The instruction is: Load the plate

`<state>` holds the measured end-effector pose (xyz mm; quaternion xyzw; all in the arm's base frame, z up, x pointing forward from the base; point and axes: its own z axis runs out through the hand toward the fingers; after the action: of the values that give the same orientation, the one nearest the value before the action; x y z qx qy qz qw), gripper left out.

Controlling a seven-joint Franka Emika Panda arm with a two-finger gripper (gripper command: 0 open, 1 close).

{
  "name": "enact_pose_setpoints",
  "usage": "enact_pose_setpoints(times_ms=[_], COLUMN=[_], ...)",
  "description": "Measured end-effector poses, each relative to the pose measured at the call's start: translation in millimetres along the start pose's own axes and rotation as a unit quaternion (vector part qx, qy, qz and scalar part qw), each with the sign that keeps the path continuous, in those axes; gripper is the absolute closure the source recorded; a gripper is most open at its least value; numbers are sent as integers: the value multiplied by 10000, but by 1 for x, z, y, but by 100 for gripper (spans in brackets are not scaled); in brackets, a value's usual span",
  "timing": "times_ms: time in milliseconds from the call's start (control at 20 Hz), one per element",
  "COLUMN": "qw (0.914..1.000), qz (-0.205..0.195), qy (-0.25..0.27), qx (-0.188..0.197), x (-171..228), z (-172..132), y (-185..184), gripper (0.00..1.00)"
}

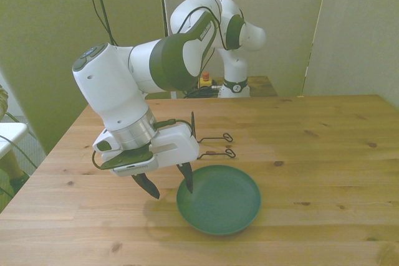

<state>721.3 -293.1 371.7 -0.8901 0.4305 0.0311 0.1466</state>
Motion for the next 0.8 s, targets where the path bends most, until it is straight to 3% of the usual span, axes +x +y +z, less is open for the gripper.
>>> enact_pose_setpoints(times_ms=[800], qw=[9998], qz=[-184], qy=[-89], qx=[-48], x=[-2], z=[19], y=[-8], gripper=[100])
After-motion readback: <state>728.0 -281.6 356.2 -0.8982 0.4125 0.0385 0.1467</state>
